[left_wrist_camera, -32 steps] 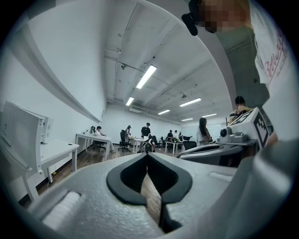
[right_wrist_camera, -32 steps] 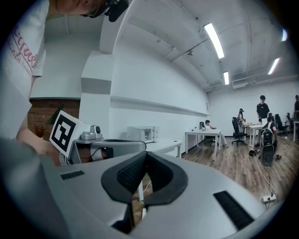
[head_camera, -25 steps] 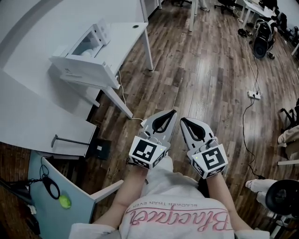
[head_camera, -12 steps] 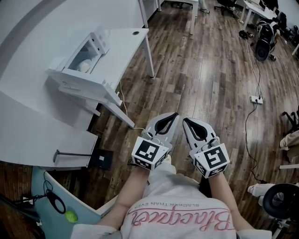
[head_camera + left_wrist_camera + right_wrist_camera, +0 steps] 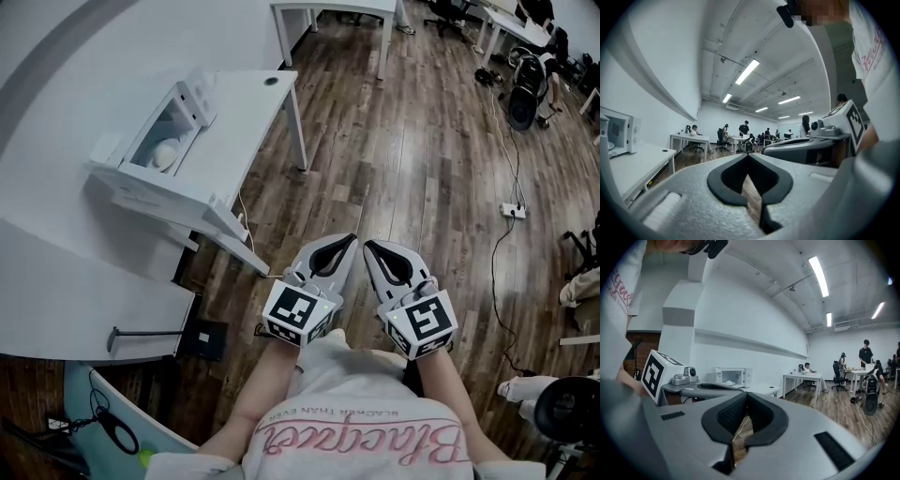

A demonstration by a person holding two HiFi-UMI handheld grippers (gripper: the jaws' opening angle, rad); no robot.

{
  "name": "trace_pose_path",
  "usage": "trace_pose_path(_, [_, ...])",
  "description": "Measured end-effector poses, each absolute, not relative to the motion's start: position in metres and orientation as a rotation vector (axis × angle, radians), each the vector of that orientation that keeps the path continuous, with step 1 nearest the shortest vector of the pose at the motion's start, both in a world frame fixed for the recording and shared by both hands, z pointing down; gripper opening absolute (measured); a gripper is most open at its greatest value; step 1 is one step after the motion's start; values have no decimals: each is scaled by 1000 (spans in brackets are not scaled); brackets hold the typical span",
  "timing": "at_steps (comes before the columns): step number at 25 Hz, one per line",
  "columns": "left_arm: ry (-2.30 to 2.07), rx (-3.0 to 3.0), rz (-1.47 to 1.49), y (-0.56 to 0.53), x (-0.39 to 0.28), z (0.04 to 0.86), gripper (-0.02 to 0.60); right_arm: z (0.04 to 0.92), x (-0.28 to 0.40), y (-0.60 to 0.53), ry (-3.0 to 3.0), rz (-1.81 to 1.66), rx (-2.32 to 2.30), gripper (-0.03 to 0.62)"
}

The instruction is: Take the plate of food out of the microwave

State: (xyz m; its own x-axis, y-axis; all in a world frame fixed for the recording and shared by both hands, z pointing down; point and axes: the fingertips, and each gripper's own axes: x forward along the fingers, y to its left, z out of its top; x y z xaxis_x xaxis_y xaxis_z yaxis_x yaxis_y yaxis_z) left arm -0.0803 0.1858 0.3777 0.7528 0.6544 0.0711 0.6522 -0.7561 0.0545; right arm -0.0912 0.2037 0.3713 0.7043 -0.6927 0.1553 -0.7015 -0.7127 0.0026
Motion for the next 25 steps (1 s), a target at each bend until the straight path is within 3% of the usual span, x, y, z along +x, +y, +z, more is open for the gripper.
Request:
trace_pose_path(14, [942,2944,114,149,-40,380,5,377,-52,169,-1267,230,2776,12])
trace_pose_path(25, [678,3025,73,118,18,379,5,380,19,142,-1447,206,2695,12])
